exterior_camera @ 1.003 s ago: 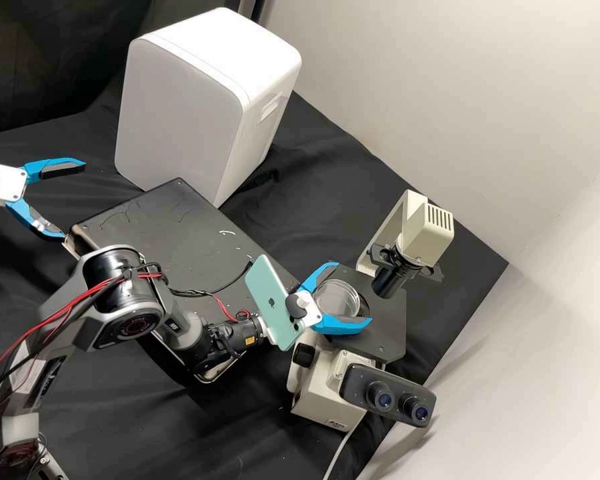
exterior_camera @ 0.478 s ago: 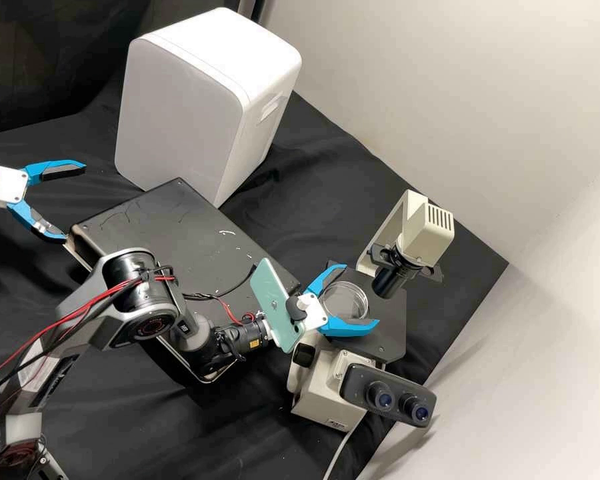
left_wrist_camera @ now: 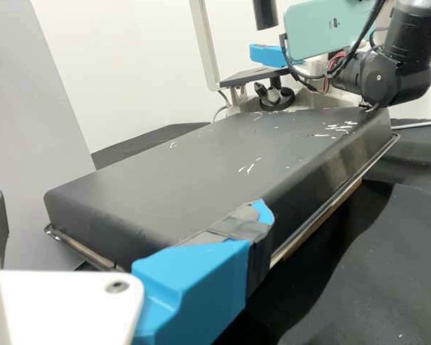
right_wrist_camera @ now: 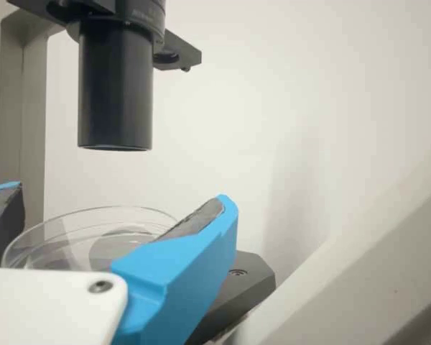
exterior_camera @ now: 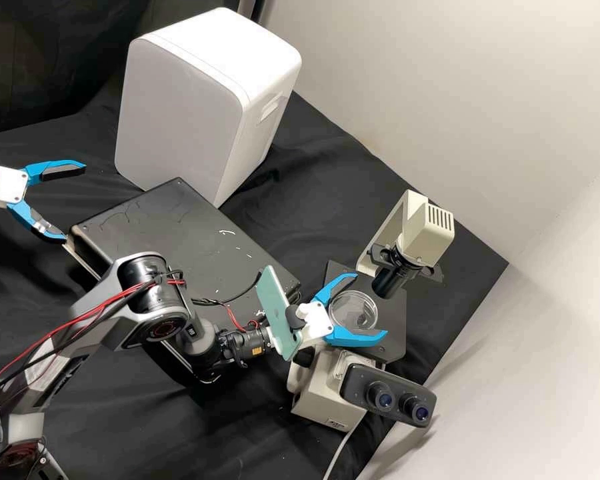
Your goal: Place the petri dish on the microscope
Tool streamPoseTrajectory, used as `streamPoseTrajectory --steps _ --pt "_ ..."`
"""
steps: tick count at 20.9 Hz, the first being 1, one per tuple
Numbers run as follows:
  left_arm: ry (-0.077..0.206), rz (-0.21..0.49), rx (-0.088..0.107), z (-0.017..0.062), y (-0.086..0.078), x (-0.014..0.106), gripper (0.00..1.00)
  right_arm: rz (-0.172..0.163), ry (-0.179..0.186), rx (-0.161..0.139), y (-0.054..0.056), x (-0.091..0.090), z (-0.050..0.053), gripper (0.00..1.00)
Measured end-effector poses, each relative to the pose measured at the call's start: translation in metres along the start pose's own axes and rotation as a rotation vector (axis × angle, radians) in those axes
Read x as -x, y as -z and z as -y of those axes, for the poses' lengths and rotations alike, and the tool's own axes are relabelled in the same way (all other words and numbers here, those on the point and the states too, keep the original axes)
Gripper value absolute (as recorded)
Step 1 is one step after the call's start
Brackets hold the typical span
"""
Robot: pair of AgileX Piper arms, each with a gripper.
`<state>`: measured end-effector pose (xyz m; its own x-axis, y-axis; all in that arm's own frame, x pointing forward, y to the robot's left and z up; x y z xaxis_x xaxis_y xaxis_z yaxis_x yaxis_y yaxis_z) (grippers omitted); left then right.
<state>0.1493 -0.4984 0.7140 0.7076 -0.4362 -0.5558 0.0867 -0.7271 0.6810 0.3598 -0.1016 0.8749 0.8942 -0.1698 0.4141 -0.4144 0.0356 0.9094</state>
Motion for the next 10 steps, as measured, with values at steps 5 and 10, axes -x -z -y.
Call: streamPoseTrajectory --steps 5,10 --pt "0.000 0.000 0.000 0.0000 0.0000 0.0000 1.00 0.008 -0.010 0.002 -0.0008 -0.0005 -0.0008 1.00" --pt "0.000 0.000 0.000 0.0000 0.0000 0.0000 1.00 0.010 -0.012 0.001 -0.0006 -0.0005 -0.0006 1.00"
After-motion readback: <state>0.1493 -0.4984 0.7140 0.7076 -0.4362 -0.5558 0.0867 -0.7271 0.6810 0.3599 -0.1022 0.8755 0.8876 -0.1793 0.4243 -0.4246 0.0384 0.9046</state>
